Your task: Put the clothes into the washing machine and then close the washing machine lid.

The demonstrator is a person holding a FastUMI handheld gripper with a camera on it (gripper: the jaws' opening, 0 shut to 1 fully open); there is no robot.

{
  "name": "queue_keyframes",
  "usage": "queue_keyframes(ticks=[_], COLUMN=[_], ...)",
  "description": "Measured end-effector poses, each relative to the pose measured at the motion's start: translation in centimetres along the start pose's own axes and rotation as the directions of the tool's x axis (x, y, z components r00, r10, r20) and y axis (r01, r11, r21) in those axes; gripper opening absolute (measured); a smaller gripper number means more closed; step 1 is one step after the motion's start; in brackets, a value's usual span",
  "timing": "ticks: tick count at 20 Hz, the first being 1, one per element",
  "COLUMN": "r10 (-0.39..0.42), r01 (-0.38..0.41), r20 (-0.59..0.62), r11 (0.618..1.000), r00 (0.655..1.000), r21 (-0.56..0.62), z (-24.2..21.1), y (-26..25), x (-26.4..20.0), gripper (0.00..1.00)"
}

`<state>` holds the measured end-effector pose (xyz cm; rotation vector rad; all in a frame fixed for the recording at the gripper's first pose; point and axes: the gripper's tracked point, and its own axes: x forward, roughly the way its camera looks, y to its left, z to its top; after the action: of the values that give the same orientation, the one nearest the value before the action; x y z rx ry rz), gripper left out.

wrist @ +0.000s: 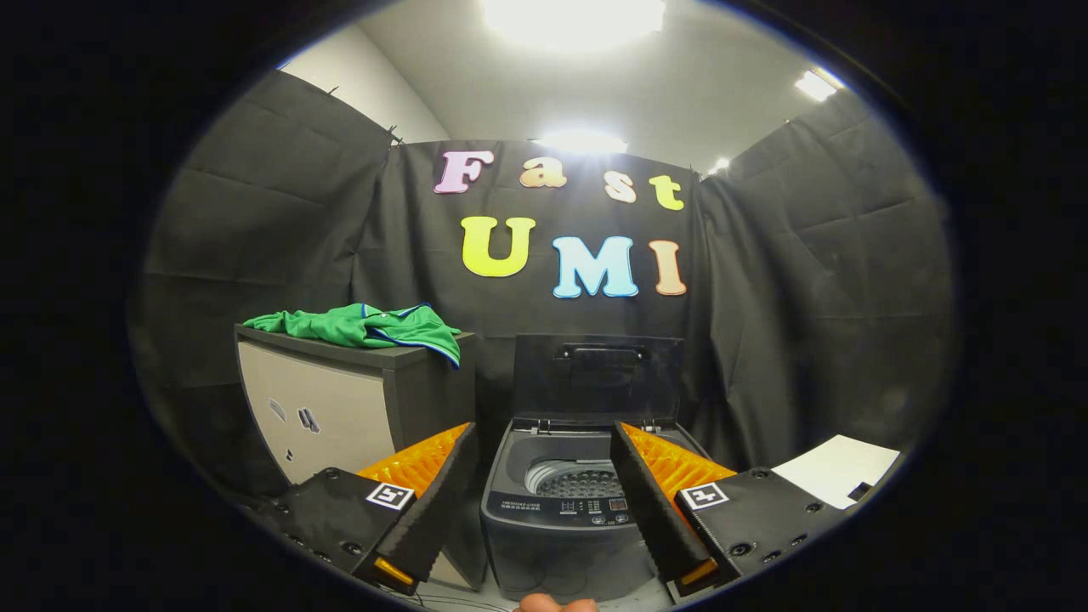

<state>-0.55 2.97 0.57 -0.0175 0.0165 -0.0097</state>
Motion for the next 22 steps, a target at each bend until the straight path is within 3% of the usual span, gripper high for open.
queue_keyframes(ticks=[5,14,18,22], r10=[0.045,0.246,0.349,0.379], r01=[-0.045,-0.246,-0.344,-0.37], r20=[0.001,0.023,-0.062,-0.2], r11=[0.997,0.969,0.936,0.926], r00=[0.999,0.969,0.935,0.904], r21=[0.065,0.006,0.079,0.08], z=[2.1,14.2,17.2,17.9], y=[1.9,12.8,19.4,24.7], x=[0.5,6.7,10.3,15.1], gripper=[0.97,0.97,0.98,0.98])
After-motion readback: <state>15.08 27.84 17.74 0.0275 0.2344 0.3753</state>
